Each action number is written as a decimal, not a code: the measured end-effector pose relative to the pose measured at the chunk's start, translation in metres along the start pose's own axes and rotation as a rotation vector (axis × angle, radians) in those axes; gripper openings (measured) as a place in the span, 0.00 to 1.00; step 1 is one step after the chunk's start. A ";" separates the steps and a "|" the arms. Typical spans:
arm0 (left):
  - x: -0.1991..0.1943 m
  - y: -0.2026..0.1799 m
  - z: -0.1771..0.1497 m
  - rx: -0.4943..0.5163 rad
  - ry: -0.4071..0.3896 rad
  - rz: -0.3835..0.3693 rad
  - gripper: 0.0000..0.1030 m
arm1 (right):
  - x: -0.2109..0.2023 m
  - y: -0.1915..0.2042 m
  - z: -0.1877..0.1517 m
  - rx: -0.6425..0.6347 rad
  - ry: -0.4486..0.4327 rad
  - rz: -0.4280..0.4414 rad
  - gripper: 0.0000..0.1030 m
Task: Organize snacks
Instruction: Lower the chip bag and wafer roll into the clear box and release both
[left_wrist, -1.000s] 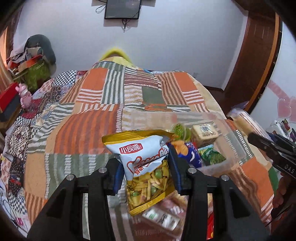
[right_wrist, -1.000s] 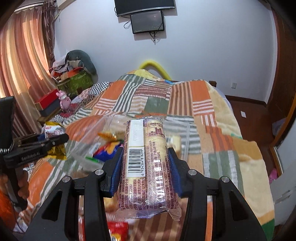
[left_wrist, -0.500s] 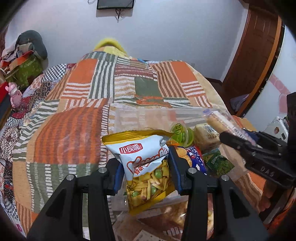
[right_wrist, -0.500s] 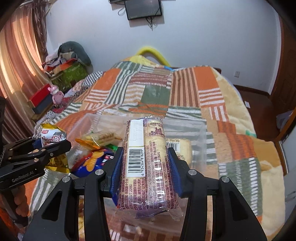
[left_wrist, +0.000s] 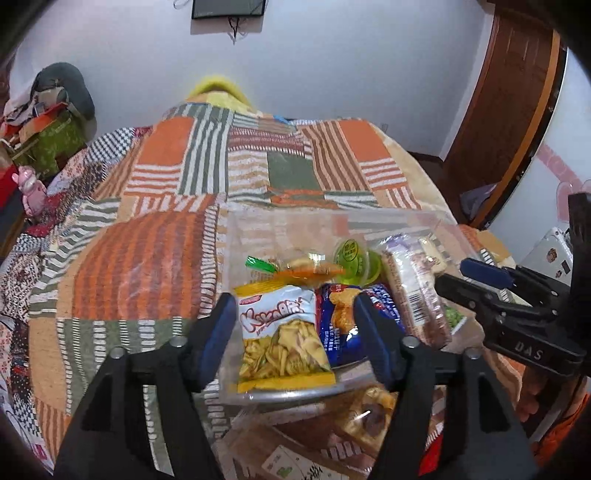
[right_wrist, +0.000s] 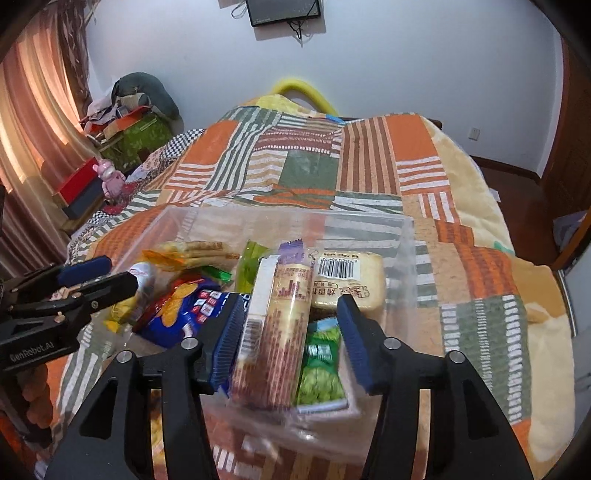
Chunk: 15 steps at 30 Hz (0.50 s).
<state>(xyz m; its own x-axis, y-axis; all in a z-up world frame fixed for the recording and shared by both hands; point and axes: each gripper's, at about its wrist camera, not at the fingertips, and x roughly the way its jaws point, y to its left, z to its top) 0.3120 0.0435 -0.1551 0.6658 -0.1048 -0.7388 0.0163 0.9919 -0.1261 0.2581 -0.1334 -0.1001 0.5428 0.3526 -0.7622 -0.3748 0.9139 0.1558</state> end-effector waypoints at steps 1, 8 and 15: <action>-0.006 -0.001 0.001 0.003 -0.009 0.001 0.66 | -0.009 0.001 -0.001 -0.006 -0.010 -0.001 0.51; -0.057 -0.010 -0.009 0.048 -0.035 0.021 0.82 | -0.056 0.007 -0.011 -0.010 -0.065 0.017 0.64; -0.096 -0.015 -0.048 0.059 -0.008 0.026 0.90 | -0.100 0.020 -0.043 -0.011 -0.098 0.019 0.68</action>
<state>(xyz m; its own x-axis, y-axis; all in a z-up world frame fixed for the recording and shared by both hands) 0.2116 0.0358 -0.1139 0.6723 -0.0785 -0.7361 0.0428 0.9968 -0.0673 0.1640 -0.1589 -0.0483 0.6063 0.3886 -0.6938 -0.3940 0.9046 0.1625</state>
